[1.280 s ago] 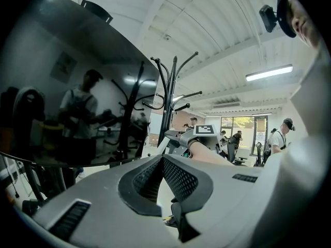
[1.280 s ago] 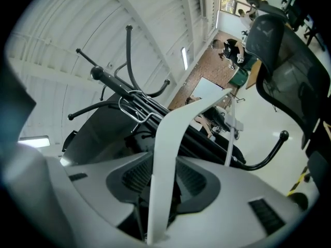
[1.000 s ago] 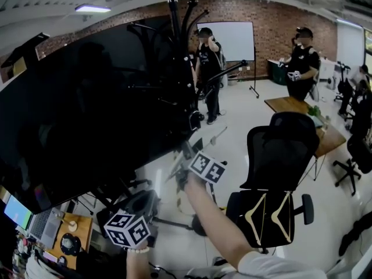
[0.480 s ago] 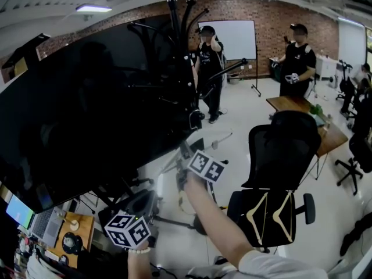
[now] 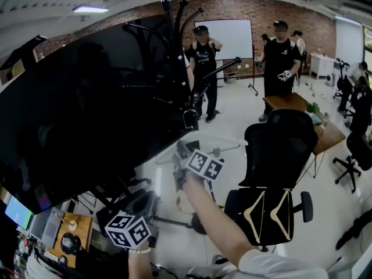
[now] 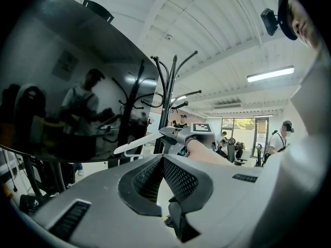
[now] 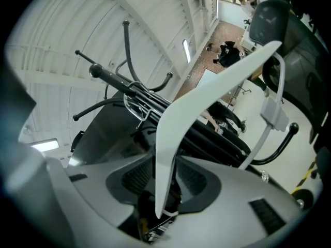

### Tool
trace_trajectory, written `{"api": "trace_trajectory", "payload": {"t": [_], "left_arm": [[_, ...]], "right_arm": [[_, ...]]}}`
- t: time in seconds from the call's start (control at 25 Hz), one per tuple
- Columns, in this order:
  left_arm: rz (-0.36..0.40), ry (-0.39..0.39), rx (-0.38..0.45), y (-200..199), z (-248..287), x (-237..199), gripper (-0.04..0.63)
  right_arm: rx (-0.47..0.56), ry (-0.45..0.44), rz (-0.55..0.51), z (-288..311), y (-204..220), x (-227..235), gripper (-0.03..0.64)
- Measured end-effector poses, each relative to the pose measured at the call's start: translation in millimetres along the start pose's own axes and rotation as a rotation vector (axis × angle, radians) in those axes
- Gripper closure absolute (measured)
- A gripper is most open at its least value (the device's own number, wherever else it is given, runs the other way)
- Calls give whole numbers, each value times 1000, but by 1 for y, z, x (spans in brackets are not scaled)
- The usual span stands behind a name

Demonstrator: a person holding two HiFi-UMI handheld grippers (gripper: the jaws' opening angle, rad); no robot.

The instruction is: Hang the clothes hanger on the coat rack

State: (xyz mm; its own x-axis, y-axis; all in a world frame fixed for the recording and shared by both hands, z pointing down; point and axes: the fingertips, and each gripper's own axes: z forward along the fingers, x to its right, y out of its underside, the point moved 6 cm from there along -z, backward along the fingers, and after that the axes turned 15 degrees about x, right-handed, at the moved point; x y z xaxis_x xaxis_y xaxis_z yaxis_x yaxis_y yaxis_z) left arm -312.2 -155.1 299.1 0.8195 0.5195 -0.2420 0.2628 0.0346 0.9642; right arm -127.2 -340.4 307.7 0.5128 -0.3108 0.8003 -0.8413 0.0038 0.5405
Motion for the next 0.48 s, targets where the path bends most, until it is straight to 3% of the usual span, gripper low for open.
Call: {"api": "trace_trajectory", "payload": {"t": [0.32,0.48], "left_arm": [[-8,22,-5,6,5,13,604],[-13,16,16,7,8,19,604]], "right_arm": [[-18,-2,16,-12,-5,8,445],[-64,-49,-1,-37,-5,4,446]]}}
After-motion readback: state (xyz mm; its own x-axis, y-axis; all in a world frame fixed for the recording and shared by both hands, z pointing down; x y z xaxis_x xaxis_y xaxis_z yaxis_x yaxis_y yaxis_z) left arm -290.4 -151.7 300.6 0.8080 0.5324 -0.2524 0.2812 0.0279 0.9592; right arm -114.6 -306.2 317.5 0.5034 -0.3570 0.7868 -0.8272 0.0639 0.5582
